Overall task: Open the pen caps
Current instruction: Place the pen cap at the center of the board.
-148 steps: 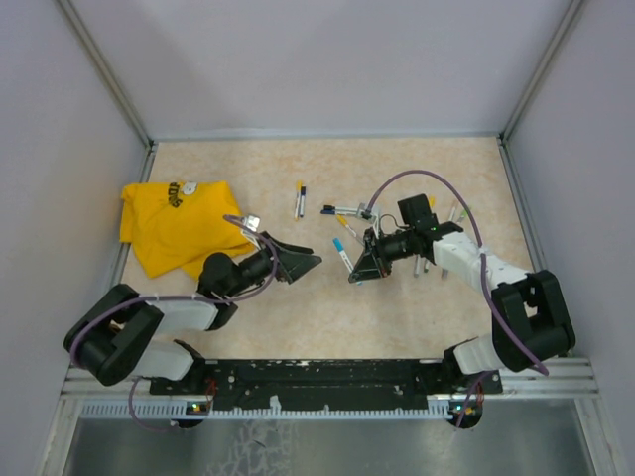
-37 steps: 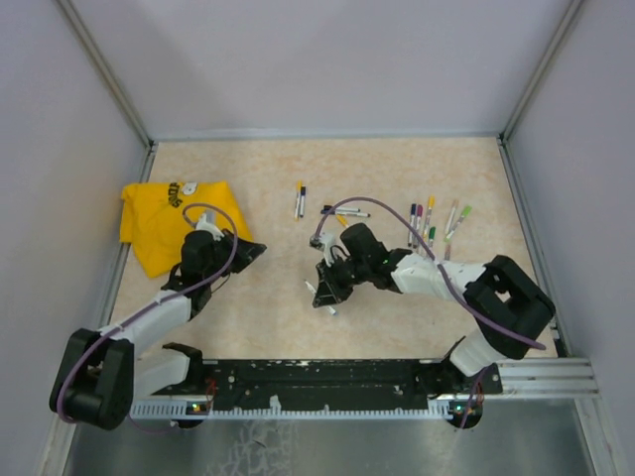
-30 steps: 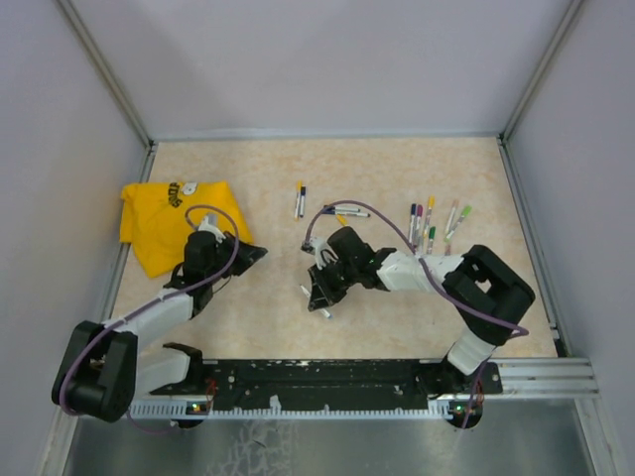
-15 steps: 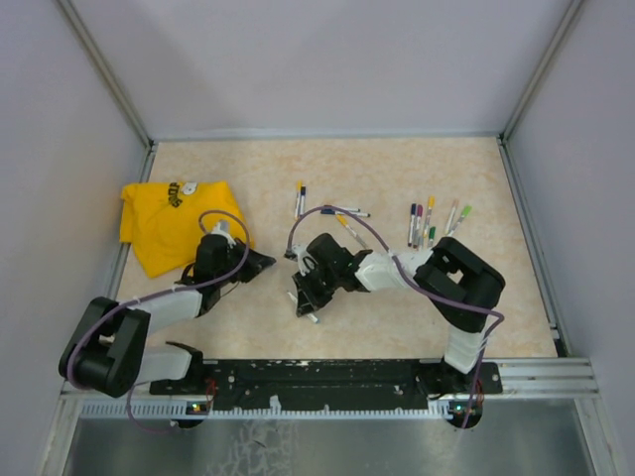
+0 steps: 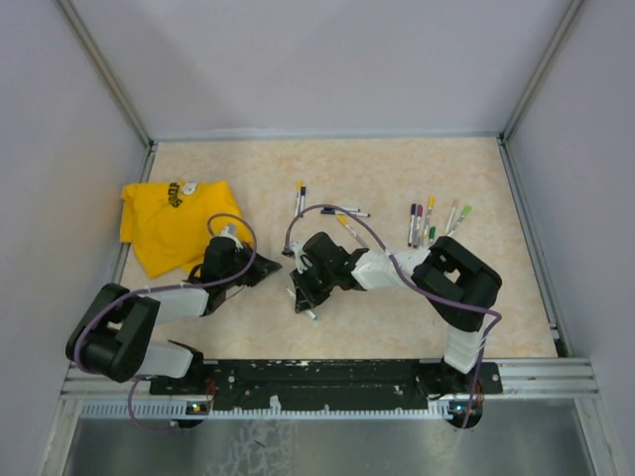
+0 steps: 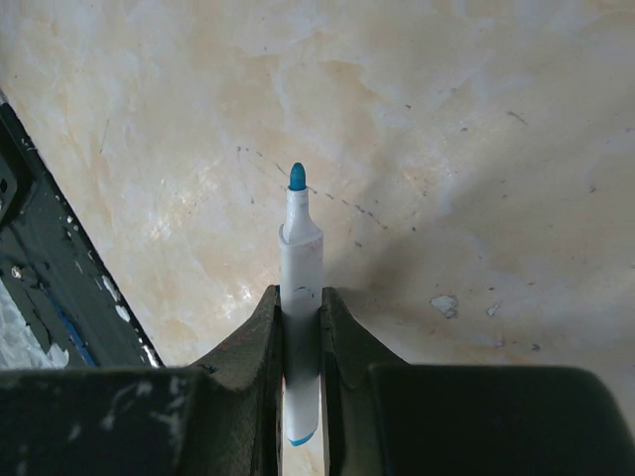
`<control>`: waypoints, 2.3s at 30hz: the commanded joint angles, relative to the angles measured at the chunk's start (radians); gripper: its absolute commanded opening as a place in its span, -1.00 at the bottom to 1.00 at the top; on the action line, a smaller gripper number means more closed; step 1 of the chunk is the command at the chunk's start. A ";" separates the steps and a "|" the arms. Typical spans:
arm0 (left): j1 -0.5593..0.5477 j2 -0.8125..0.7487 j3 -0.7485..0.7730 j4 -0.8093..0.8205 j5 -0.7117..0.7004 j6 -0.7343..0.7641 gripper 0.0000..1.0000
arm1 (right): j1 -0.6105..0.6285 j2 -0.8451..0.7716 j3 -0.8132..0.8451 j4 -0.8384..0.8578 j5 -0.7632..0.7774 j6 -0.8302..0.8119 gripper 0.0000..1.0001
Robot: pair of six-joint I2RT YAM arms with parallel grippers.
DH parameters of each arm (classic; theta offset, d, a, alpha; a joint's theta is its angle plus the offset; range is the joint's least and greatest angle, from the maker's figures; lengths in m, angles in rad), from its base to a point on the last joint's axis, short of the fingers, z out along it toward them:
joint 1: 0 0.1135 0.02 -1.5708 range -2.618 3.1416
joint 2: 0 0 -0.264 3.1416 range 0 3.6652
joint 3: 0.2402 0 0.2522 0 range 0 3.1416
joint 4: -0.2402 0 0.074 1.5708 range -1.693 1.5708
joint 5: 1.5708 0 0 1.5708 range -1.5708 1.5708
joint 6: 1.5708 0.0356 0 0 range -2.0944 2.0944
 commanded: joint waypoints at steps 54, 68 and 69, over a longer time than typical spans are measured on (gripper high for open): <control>-0.041 0.092 0.148 -0.183 -0.243 0.052 -0.42 | 0.012 0.073 0.143 -0.173 0.313 -0.072 -0.76; -0.040 0.059 0.148 -0.205 -0.260 0.060 -0.06 | 0.012 0.072 0.159 -0.198 0.331 -0.094 -0.59; -0.040 0.054 0.149 -0.208 -0.261 0.062 -0.04 | 0.013 0.067 0.161 -0.200 0.329 -0.098 -0.53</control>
